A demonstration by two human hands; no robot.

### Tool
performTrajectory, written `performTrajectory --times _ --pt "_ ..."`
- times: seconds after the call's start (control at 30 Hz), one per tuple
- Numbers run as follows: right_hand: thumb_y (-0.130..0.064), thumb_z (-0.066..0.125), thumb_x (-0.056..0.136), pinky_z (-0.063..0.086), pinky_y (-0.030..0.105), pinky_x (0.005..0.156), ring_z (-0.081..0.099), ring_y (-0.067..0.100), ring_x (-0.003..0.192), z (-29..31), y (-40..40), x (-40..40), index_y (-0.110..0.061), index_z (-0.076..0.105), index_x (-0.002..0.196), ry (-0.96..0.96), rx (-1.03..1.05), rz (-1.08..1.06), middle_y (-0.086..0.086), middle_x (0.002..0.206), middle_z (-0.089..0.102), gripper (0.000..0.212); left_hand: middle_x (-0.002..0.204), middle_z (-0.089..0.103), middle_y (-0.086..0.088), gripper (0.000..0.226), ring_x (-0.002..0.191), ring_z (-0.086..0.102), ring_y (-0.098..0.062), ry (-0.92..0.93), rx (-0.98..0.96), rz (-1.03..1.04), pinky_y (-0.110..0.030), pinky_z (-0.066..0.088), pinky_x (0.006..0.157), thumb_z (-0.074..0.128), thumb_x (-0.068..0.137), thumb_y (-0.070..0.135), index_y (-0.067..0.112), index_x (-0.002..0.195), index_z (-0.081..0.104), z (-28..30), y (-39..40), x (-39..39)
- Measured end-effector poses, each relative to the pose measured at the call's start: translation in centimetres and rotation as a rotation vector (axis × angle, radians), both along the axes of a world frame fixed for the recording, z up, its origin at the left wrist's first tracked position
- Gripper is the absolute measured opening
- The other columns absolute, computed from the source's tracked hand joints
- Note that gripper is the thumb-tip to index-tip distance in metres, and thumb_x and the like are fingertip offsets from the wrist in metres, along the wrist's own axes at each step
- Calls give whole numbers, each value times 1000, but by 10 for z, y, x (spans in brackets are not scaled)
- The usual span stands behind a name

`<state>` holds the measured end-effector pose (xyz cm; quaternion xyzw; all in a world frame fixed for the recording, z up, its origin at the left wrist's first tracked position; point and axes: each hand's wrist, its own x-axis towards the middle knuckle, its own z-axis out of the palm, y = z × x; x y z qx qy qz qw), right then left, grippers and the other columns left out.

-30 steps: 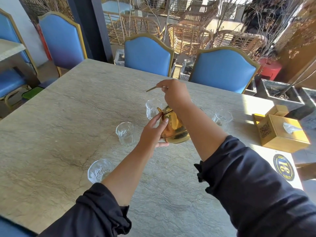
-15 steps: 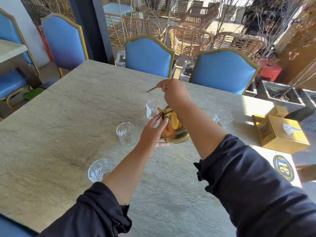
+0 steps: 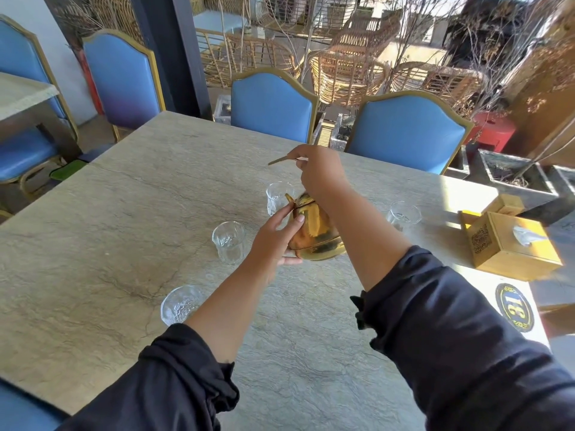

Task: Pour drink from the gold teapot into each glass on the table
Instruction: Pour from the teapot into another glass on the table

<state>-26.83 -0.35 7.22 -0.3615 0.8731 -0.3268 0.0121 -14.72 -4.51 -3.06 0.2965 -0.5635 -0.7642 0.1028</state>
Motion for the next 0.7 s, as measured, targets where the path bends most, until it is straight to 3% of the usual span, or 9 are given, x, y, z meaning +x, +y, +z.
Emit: performTrajectory --times 0.07,0.17,0.23,0.3,0.37,0.5,0.57,0.63,0.7 --pt "4 44 94 51 33 68 63 28 92 -6 7 2 -13 63 114 -44 -49 -25 14 115 65 33 135 58 2 54 106 66 -18 -10 -56 -10 -39 64 65 71 89 41 45 138 52 -2 -1 1" --pt "3 40 95 48 30 55 63 25 83 -19 19 7 -21 59 113 -148 -100 -101 14 118 60 36 142 50 -1 58 122 55 -20 -27 -160 -52 -32 62 65 70 89 44 47 142 47 -8 -5 3" --pt "1 39 95 47 31 51 63 25 81 -27 26 13 -23 58 113 -208 -148 -140 14 118 60 35 146 46 -4 59 131 50 -23 -42 -216 -89 -39 61 77 68 90 44 49 143 43 -12 -7 5" --pt "1 40 95 51 28 55 62 10 80 -34 33 20 -23 59 112 -250 -227 -163 10 116 62 35 156 37 0 60 135 44 -22 -45 -263 -109 -42 57 83 66 91 45 50 144 40 -16 -6 10" --pt "0 41 95 40 11 42 49 -7 64 -38 39 28 -23 61 110 -270 -289 -153 6 105 63 33 159 30 9 62 131 40 -14 -24 -296 -111 -33 55 75 65 91 44 52 146 36 -19 -2 18" --pt "-4 45 94 29 8 42 38 -5 53 -39 47 48 -26 63 108 -264 -298 -88 -4 79 53 32 133 38 32 71 103 51 14 17 -327 -84 -18 53 60 68 90 45 52 149 27 -20 8 43" --pt "-5 46 93 31 7 40 38 -2 50 -38 50 59 -26 65 108 -251 -286 -45 -11 70 47 32 122 43 40 68 97 54 20 26 -340 -74 -26 56 72 69 89 44 58 144 30 -18 13 55" --pt "-6 47 93 32 6 41 39 -1 50 -37 54 70 -27 65 108 -236 -256 -4 -14 67 43 32 138 42 32 64 125 48 1 1 -341 -71 -43 53 95 70 87 49 64 138 34 -17 18 69" --pt "-8 48 94 31 9 46 39 1 50 -36 55 81 -28 66 109 -244 -226 37 -12 66 42 31 152 39 15 70 139 39 -15 -34 -354 -48 -53 49 102 70 82 56 58 143 35 -19 23 83"
